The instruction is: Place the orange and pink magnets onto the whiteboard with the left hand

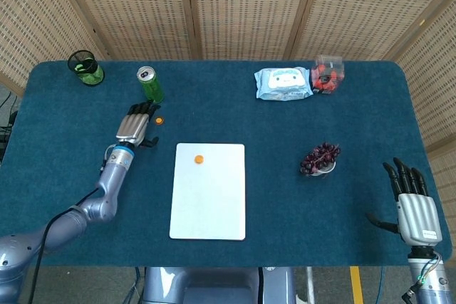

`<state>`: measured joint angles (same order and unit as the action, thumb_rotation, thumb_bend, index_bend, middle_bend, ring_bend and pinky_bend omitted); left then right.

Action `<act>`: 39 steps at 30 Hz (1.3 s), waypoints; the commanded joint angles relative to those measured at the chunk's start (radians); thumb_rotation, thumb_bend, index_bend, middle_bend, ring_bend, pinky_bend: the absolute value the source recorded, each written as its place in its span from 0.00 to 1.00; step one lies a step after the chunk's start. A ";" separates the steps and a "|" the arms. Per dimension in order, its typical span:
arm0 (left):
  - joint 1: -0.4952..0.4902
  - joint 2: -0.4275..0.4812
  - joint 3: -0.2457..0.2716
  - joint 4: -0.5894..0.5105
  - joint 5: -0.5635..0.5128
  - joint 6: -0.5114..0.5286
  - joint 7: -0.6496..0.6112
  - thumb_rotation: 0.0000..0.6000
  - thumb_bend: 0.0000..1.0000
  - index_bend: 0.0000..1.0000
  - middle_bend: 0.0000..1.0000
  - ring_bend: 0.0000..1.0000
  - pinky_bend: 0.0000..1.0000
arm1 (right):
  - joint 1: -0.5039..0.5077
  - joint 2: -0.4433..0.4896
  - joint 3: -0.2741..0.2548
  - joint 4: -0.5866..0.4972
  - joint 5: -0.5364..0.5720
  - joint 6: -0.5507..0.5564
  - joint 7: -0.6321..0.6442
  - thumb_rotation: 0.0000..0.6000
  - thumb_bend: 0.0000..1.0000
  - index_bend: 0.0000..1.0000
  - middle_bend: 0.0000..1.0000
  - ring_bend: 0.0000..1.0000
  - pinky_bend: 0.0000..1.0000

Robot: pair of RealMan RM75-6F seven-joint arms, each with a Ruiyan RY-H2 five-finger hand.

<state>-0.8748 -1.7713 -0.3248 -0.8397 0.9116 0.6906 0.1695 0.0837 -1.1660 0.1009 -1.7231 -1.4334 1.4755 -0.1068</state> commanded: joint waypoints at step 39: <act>-0.133 -0.007 -0.005 0.149 -0.057 -0.342 -0.161 1.00 0.84 0.23 0.00 0.00 0.00 | 0.003 0.010 -0.003 -0.009 0.008 -0.013 0.013 1.00 0.00 0.00 0.00 0.00 0.00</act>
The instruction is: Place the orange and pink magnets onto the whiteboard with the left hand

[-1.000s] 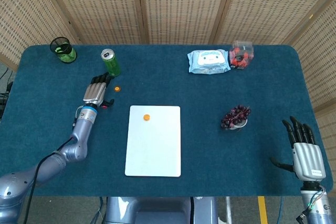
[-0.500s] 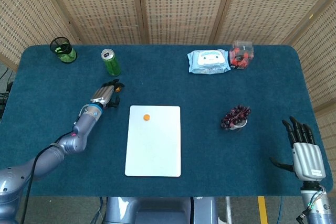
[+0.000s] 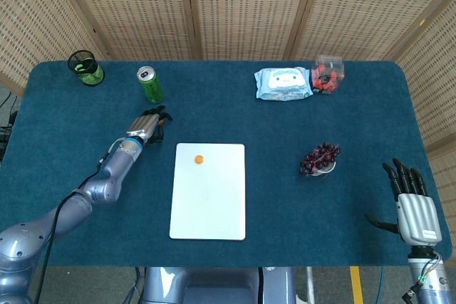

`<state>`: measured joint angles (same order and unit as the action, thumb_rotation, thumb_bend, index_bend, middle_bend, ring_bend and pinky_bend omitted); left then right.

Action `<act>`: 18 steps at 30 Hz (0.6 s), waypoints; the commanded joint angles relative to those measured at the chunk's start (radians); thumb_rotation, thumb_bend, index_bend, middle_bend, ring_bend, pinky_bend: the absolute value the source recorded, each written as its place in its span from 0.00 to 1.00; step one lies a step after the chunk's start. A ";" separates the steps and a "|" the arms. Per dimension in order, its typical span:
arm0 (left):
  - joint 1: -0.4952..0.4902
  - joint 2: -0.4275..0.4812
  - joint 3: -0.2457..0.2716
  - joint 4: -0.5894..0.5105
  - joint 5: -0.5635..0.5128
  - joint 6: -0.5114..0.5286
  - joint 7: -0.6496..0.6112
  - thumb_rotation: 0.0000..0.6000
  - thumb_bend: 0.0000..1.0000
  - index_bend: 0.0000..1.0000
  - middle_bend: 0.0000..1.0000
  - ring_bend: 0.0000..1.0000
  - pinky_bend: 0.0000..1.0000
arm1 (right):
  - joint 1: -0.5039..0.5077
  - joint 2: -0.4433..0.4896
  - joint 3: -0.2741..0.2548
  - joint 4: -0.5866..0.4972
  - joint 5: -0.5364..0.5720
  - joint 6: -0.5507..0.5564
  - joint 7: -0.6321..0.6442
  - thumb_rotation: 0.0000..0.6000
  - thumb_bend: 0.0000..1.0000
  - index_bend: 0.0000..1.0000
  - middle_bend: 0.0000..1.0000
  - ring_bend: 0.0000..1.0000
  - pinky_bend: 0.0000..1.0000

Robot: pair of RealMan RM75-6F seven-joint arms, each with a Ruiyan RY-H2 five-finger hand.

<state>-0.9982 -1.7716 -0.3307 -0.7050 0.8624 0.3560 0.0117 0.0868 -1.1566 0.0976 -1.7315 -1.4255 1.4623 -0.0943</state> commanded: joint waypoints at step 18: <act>-0.044 0.037 0.049 -0.012 -0.032 -0.152 -0.065 1.00 0.83 0.23 0.00 0.00 0.00 | 0.000 0.002 -0.001 0.000 0.000 -0.002 0.008 1.00 0.00 0.00 0.00 0.00 0.00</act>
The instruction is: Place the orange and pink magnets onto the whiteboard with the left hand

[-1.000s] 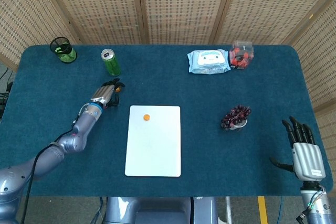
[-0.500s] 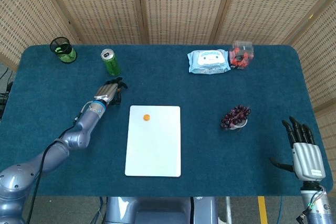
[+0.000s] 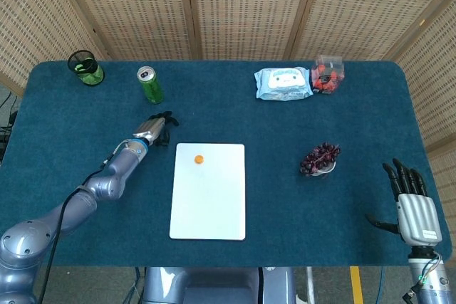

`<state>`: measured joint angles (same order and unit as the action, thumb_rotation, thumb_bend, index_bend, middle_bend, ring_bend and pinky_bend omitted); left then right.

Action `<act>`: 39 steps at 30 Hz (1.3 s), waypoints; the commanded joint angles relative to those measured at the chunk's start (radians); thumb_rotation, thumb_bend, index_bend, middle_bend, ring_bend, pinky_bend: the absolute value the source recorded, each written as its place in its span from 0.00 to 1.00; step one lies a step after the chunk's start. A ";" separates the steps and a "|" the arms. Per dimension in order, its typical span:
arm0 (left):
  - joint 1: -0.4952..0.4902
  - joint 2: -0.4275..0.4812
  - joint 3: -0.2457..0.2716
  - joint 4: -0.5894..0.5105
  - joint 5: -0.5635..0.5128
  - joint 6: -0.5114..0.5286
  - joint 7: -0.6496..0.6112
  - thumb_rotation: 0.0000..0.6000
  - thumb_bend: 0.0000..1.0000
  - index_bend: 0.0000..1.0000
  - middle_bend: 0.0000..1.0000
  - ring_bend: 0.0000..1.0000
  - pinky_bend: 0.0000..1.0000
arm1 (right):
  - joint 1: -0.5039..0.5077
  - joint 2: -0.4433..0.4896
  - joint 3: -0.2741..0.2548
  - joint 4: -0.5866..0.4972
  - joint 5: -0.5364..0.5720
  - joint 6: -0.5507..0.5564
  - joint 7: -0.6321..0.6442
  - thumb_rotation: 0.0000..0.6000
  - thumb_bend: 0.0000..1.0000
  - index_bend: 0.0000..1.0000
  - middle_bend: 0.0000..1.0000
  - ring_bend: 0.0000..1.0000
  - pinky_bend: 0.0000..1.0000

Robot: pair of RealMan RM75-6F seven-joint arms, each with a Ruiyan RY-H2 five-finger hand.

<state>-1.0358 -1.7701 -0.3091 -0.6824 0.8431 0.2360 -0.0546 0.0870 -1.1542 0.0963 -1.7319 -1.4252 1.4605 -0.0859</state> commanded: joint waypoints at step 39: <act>0.049 0.250 0.314 -0.470 -0.024 0.519 0.128 1.00 0.24 0.23 0.00 0.00 0.00 | 0.001 0.003 -0.001 -0.006 0.003 -0.003 -0.002 1.00 0.00 0.00 0.00 0.00 0.00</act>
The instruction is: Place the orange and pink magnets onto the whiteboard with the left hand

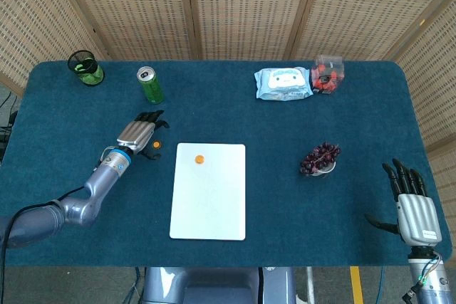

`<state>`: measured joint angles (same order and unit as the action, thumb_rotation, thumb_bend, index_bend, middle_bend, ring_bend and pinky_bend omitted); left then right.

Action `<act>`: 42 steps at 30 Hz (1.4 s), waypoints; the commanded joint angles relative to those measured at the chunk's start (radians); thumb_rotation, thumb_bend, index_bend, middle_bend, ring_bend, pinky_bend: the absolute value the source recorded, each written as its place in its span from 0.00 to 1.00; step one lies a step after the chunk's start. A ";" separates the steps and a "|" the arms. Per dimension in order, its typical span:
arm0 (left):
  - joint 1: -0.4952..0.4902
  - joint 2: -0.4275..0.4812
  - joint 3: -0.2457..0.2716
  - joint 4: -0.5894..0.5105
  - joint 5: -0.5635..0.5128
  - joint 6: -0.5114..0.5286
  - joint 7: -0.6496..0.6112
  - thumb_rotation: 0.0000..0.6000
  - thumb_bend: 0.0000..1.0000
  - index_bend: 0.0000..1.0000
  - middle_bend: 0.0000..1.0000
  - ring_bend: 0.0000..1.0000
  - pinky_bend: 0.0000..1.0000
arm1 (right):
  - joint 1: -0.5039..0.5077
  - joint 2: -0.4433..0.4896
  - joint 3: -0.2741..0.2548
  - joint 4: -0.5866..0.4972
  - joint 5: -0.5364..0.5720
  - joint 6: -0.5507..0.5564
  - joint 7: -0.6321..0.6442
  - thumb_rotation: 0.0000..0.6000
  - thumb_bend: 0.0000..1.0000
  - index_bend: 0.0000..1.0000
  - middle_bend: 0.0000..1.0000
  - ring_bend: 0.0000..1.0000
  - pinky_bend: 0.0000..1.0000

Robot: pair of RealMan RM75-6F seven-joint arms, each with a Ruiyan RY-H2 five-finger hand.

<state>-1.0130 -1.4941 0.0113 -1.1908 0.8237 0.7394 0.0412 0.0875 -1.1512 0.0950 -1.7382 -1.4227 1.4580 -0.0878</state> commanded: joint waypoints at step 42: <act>0.121 -0.271 -0.139 0.398 0.184 -0.095 0.017 1.00 0.36 0.38 0.00 0.00 0.00 | 0.000 0.005 -0.002 -0.003 0.001 -0.004 0.011 1.00 0.00 0.00 0.00 0.00 0.00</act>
<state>-0.8917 -1.7620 -0.1253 -0.7968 1.0058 0.6455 0.0584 0.0873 -1.1467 0.0932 -1.7416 -1.4213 1.4544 -0.0769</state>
